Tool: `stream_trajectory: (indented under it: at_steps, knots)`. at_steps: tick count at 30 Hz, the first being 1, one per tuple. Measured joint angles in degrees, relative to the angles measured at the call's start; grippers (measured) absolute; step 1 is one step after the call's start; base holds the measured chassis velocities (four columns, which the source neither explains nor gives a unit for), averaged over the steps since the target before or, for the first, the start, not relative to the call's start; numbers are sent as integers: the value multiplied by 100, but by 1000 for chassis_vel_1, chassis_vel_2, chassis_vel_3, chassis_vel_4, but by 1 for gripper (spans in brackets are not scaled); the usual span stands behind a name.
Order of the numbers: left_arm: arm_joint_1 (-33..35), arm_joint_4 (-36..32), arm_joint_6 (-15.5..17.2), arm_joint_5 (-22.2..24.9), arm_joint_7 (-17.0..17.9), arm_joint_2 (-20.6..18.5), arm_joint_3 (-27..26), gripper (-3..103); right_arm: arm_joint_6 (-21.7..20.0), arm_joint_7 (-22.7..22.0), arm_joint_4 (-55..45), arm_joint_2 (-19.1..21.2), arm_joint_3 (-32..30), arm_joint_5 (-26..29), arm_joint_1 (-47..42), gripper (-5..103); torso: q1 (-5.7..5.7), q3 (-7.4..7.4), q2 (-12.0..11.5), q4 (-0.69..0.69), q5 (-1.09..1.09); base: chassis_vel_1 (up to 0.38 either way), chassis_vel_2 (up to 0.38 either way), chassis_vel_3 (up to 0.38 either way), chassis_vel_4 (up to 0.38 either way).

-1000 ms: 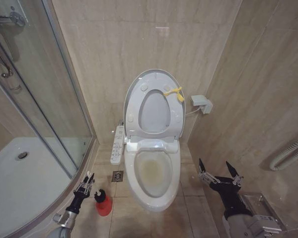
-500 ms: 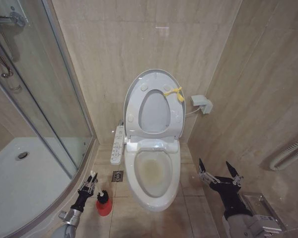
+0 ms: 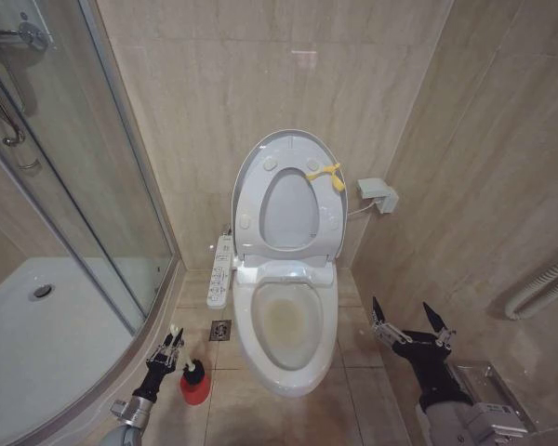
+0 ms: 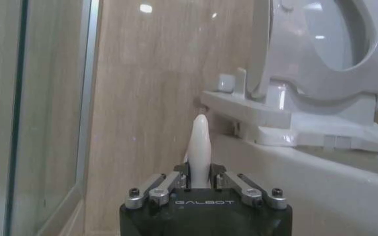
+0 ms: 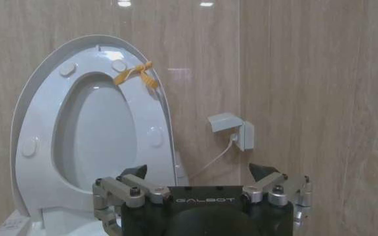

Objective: Open the toilet lid, clean the toilet bowl with a toilet brush, close the toilet lid, and flush.

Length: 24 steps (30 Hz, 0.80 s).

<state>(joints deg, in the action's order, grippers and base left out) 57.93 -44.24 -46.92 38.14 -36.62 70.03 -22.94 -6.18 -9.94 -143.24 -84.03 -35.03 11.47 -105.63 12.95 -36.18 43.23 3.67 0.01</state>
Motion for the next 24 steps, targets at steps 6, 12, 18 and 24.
stream_trajectory:
  at_steps: [6, 12, 18, 24]
  knots:
    - [48, 32, 8, -67, 1, 69, -65, 20, 0, 0, 0, 0, 0, 0, 0, 100, 0, -1, 0, 0, -2, 0, 0, 0, 0]
    - [-51, 297, 8, -109, -7, 75, -69, 20, 0, 0, 0, 0, 0, 0, 0, 100, 0, -1, 0, 0, -2, 0, 0, 0, 0]
    - [-89, 449, 4, -330, -10, 68, -123, 20, 0, 0, 0, 0, 0, 0, 0, 100, 1, 0, 0, 0, -1, 0, 0, 0, 0]
    - [-107, 798, -21, -730, 75, 149, -204, 20, 0, 0, 0, 0, 0, 0, 0, 100, 0, 0, 0, -1, -1, 0, 0, 0, 0]
